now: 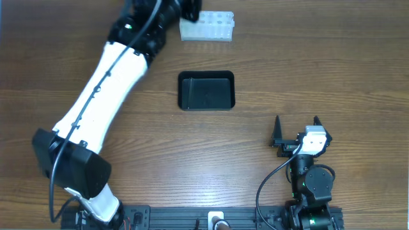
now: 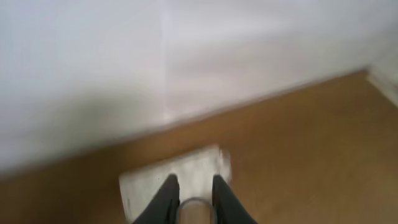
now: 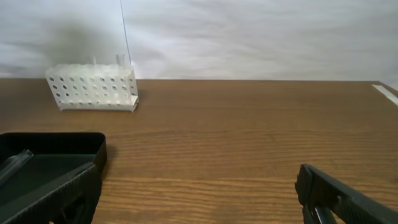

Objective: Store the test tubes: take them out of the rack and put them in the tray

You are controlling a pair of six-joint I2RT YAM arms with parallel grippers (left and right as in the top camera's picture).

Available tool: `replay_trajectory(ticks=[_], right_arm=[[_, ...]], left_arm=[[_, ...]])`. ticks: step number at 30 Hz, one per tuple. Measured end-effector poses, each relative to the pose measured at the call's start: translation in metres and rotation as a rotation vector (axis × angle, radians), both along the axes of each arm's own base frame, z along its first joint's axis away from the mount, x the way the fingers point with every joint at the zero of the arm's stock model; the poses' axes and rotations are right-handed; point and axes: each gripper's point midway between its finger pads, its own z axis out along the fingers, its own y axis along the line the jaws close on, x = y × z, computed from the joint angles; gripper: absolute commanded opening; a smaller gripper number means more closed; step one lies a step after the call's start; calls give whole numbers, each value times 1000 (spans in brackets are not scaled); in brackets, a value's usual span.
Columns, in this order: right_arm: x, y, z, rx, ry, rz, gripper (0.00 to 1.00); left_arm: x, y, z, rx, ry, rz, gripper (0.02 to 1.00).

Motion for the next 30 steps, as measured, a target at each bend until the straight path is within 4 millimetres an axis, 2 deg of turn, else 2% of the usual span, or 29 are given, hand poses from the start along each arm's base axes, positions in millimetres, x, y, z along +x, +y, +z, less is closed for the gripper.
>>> replay_trajectory(ticks=[3,6,11,15,17,21,30], right_arm=[[0,0,0,0,0,0,991],[0,0,0,0,0,0,991],[0,0,0,0,0,0,991],[0,0,0,0,0,0,993],[0,0,0,0,0,0,991],[0,0,0,0,0,0,991],[0,0,0,0,0,0,993]], left_arm=[[-12,-6,-37,15,94,70,115],[-27,-8,-84,28,187,141,110],[-41,7,-156,30,278,243,97],[-56,20,-197,58,338,284,91],[-61,24,-208,72,360,295,93],[-56,22,-215,67,352,305,102],[-57,5,-245,88,374,280,108]])
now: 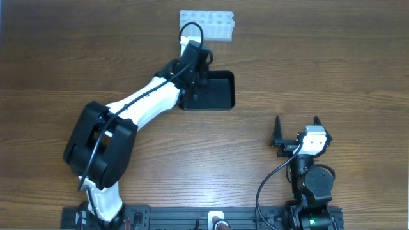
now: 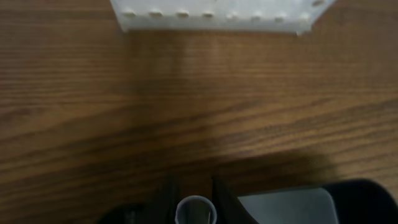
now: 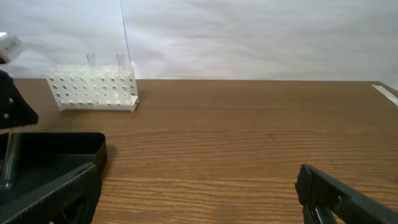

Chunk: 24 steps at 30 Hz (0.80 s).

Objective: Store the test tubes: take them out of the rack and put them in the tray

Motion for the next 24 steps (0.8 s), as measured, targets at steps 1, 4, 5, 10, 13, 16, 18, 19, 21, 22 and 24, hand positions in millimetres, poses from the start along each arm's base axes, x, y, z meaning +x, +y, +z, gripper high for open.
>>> replay_trajectory(ticks=[1,4,5,10,13,16,18,19,21,22,24], right_arm=[[0,0,0,-1,0,0,991],[0,0,0,-1,0,0,991],[0,0,0,0,0,0,991],[0,0,0,0,0,0,993],[0,0,0,0,0,0,991],[0,0,0,-1,0,0,991],[0,0,0,-1,0,0,993],[0,0,0,-1,0,0,993],[0,0,0,0,0,0,993],[0,0,0,-1,0,0,991],[0,0,0,0,0,0,993]], left_arm=[[-1,-1,-1,0,1,-3,108],[-1,-3,0,0,0,-7,110],[-1,-3,0,0,0,-7,108],[-3,-3,-2,2,9,-9,112],[-6,-2,-5,10,24,-11,115],[-8,-2,-6,9,34,-15,115],[-11,-2,-9,12,51,-19,112],[-12,-1,-10,12,60,-19,112],[-16,0,-13,14,81,-18,117],[-17,0,-14,15,86,-16,119],[-18,1,-15,15,93,-15,132]])
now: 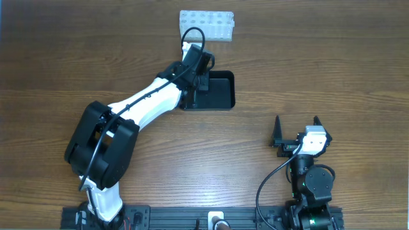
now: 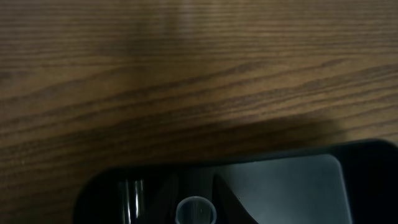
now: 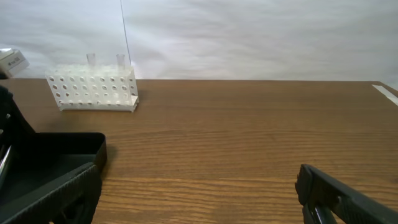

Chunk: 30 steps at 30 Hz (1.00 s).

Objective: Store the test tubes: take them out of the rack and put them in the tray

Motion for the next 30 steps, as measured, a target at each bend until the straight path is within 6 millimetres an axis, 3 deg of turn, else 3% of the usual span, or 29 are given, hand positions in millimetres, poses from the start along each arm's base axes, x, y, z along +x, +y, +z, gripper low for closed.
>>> replay_trajectory(ticks=[3,8,13,15,16,19,22,24,25,28,30], right_arm=[[0,0,0,0,0,0,991],[0,0,0,0,0,0,991],[0,0,0,0,0,0,993],[0,0,0,0,0,0,991],[0,0,0,0,0,0,991],[0,0,0,0,0,0,991],[0,0,0,0,0,0,991],[0,0,0,0,0,0,993],[0,0,0,0,0,0,993],[0,0,0,0,0,0,993],[0,0,0,0,0,0,993]], left_arm=[[0,0,0,-1,1,1,169],[1,-1,0,-7,-2,4,406],[2,1,3,-7,-11,15,411],[3,4,12,-1,-32,26,430],[5,6,23,-1,-59,32,494],[14,10,87,-23,-219,26,715],[15,22,187,-72,-450,12,875],[5,49,257,-88,-601,27,941],[-1,62,282,-89,-655,39,954],[-24,115,348,-74,-817,74,998],[-41,149,372,-54,-908,98,996]])
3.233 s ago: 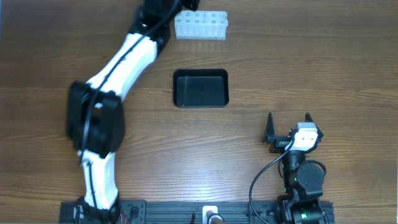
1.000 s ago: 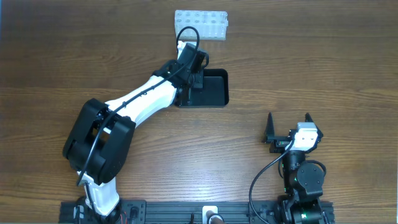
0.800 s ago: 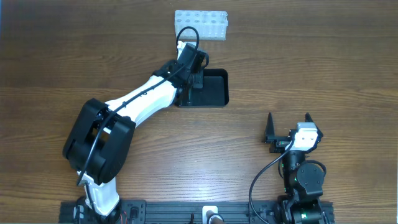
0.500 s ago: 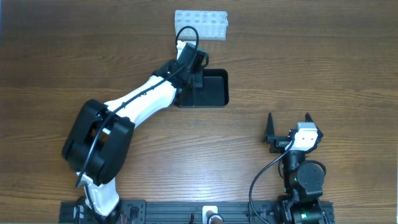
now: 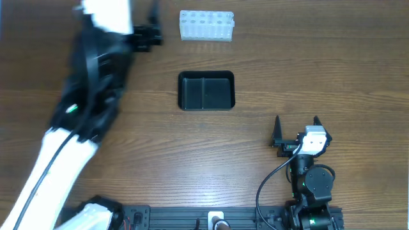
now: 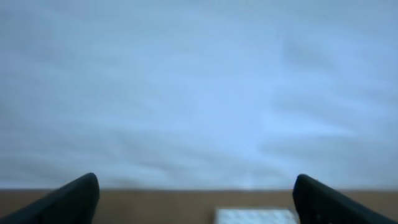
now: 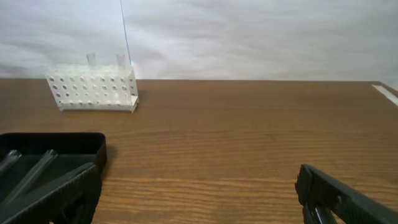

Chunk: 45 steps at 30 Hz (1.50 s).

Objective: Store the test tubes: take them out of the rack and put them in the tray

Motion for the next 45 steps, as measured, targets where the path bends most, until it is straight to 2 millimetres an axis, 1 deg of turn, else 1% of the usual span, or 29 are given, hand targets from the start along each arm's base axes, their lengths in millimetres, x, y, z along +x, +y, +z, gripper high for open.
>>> replay_trajectory(ticks=[1,2,3,4,5,6,9,12,16,19,21,28,37,38,42,45], right_arm=[[0,0,0,0,0,0,991],[0,0,0,0,0,0,993],[0,0,0,0,0,0,991],[0,0,0,0,0,0,991],[0,0,0,0,0,0,991],[0,0,0,0,0,0,991],[0,0,0,0,0,0,989],[0,0,0,0,0,0,991],[0,0,0,0,0,0,991],[0,0,0,0,0,0,991],[0,0,0,0,0,0,991],[0,0,0,0,0,0,993],[0,0,0,0,0,0,991],[0,0,0,0,0,0,991],[0,0,0,0,0,0,991],[0,0,0,0,0,0,993]], left_arm=[[-8,13,4,6,-30,13,998],[-17,26,4,16,-53,27,998],[-27,37,-1,26,-68,38,996],[-34,43,-6,33,-76,42,998],[-40,47,-15,40,-79,43,998],[-46,51,-28,47,-74,43,1000],[-63,55,-70,65,-54,34,998],[-79,54,-103,70,-57,17,1000],[-100,55,-135,69,-81,8,998],[-112,56,-153,68,-91,5,1000],[-118,57,-160,67,-101,1,998],[-135,57,-177,63,-134,-9,998],[-142,53,-207,64,-134,-36,1000],[-142,53,-211,65,-129,-39,1000],[-143,51,-237,74,-49,-53,1000],[-145,51,-251,79,0,-59,1000]])
